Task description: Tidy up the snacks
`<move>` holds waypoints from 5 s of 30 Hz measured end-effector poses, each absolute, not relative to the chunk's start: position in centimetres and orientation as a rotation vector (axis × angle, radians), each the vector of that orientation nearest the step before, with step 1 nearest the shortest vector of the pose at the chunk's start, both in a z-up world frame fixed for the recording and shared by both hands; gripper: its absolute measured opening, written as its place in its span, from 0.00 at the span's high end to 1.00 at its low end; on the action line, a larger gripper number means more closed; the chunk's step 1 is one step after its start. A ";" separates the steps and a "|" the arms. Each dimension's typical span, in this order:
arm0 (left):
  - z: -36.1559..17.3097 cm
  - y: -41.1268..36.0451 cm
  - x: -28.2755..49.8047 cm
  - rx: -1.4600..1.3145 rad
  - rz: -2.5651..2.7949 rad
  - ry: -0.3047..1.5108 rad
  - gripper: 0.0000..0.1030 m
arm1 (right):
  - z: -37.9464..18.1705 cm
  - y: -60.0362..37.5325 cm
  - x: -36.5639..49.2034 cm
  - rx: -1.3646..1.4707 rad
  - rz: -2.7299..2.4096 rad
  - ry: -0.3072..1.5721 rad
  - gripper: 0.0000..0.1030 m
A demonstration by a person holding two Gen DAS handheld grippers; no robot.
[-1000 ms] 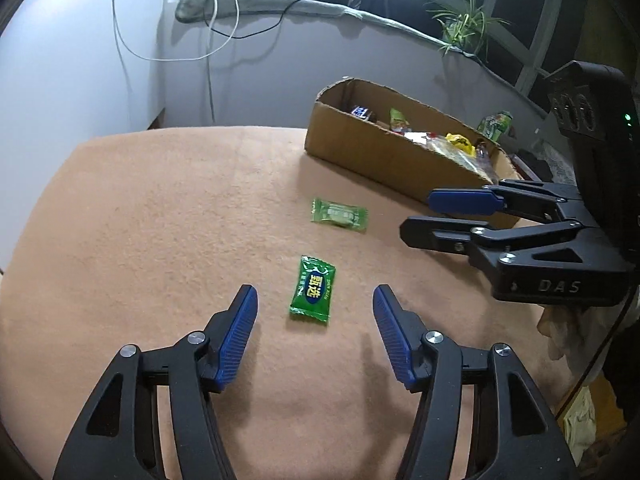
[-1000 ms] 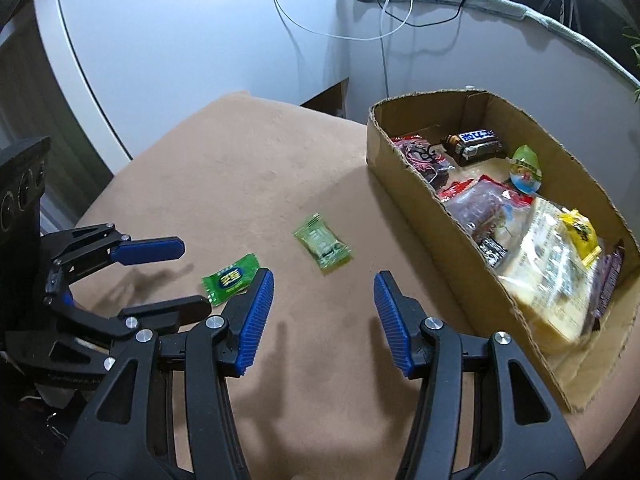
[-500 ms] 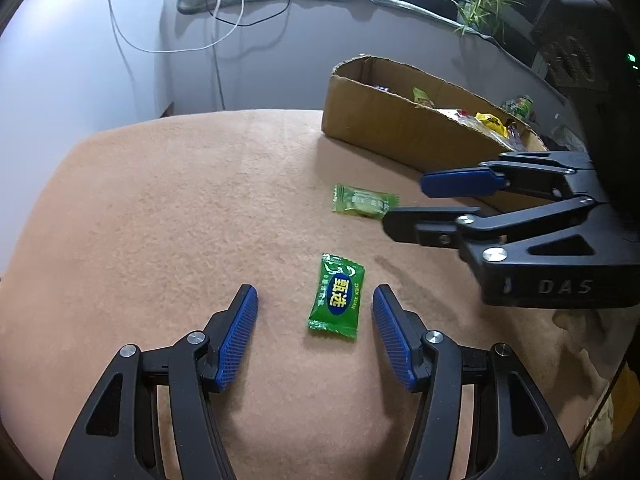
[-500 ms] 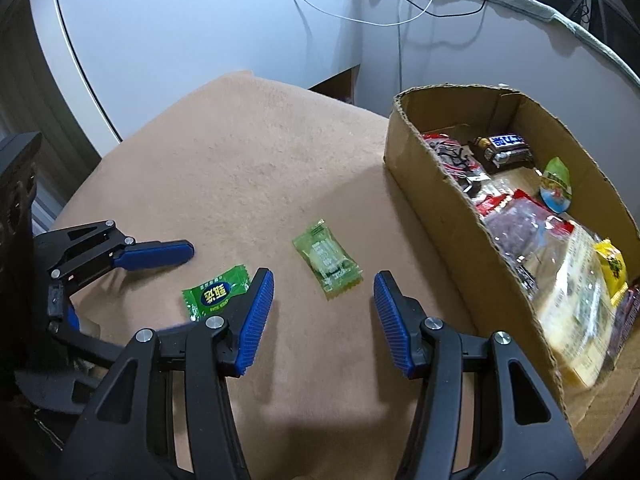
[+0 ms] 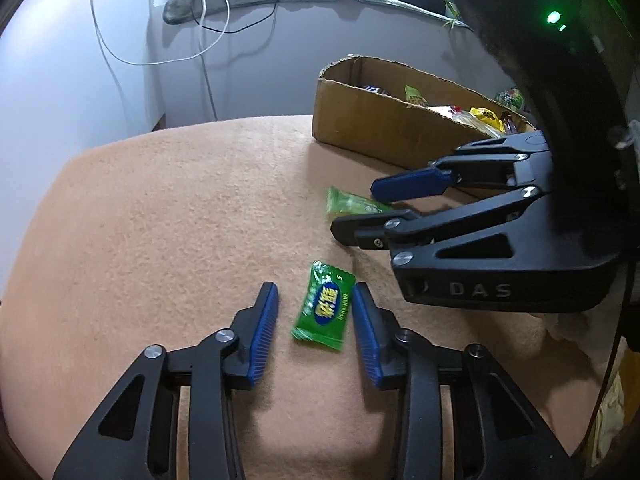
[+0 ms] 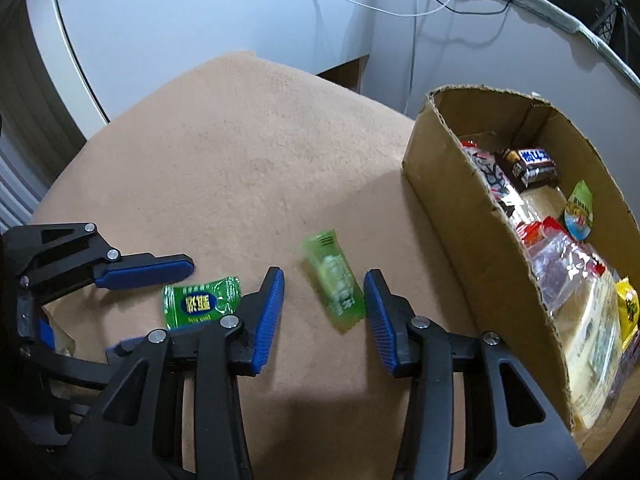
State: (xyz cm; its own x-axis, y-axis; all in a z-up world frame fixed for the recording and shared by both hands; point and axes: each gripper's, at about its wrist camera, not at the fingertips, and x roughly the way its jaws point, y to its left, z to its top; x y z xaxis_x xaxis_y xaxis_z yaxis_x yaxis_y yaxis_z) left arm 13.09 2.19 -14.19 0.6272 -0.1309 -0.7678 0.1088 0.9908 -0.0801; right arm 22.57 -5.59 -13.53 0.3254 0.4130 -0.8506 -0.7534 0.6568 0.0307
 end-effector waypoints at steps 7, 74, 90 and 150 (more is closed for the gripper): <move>-14.2 2.6 13.2 -0.048 -0.140 0.881 0.73 | -13.4 -5.8 22.7 -0.397 0.792 0.989 0.89; -3.4 -6.2 22.2 0.003 -0.354 0.629 0.81 | -3.0 -25.8 27.7 -0.045 0.484 0.752 0.95; -5.5 -8.1 25.4 0.014 -0.361 0.712 0.81 | -5.4 -26.0 29.7 -0.038 0.460 0.814 0.95; -4.3 -6.7 22.1 0.028 -0.248 0.710 0.30 | -1.4 -25.8 23.9 -0.122 0.310 0.682 0.02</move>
State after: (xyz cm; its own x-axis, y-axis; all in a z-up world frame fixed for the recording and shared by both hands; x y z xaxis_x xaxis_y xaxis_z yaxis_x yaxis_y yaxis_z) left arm 22.12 -6.69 -4.30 0.7302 -0.2154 -0.6485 0.2345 0.9704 -0.0582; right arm 23.92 -25.76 -1.36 0.7328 0.2416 -0.6361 -0.3210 0.9470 -0.0100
